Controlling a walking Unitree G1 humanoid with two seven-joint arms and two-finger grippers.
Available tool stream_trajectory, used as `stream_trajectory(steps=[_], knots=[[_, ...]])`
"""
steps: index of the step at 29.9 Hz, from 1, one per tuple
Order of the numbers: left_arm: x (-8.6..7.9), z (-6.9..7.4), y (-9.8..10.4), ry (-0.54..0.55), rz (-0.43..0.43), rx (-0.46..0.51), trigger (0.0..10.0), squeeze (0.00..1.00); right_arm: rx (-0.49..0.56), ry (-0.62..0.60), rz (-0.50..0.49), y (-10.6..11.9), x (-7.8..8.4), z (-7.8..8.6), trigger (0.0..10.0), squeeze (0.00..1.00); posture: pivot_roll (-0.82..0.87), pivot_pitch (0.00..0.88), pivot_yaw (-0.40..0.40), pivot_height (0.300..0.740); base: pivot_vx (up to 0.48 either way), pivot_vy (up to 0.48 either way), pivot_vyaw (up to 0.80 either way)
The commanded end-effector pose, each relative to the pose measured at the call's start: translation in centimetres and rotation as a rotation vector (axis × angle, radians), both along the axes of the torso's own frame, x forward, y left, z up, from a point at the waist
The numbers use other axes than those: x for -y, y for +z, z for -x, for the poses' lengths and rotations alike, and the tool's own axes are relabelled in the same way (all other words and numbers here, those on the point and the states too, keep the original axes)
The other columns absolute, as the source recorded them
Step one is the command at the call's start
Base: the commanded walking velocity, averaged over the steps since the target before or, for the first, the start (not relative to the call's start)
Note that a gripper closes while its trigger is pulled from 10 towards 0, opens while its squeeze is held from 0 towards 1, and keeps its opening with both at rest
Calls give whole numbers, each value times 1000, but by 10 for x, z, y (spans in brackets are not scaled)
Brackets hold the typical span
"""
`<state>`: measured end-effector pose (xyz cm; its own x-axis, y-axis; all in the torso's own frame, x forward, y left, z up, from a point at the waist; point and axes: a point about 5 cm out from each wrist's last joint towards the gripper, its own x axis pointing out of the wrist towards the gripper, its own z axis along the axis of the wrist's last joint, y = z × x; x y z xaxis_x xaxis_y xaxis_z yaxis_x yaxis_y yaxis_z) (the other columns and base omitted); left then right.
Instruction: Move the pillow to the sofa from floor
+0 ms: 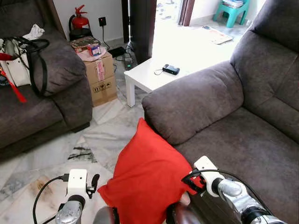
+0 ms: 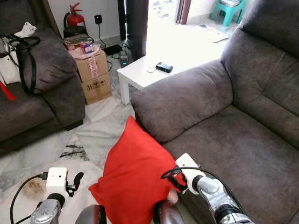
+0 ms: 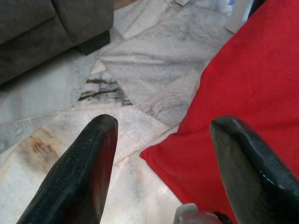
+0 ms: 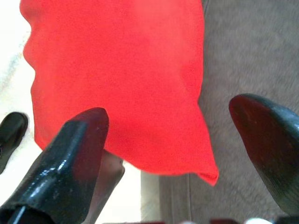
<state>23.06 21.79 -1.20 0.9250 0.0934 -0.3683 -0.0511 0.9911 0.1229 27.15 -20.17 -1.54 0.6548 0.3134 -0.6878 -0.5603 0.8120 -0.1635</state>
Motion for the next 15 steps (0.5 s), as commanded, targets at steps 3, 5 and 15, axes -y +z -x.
stream_trajectory(steps=[3, 5, 15], knots=[[-2, 3, 2, 6, 6, 16, 10000, 0, -29, -48, -20, -2, -2, 0, 10000, 0, 60, 158, -94, 638, 0, 0, 0], [-2, 4, 3, 5, 5, 19, 10000, 0, -37, -64, -40, -3, -5, 0, 10000, 0, 62, 161, -95, 638, 0, 0, 0], [2, 24, 3, 4, 19, 17, 10000, 0, -103, -280, -257, -12, -16, 6, 10000, 0, 83, 236, -107, 638, 0, 0, 0]])
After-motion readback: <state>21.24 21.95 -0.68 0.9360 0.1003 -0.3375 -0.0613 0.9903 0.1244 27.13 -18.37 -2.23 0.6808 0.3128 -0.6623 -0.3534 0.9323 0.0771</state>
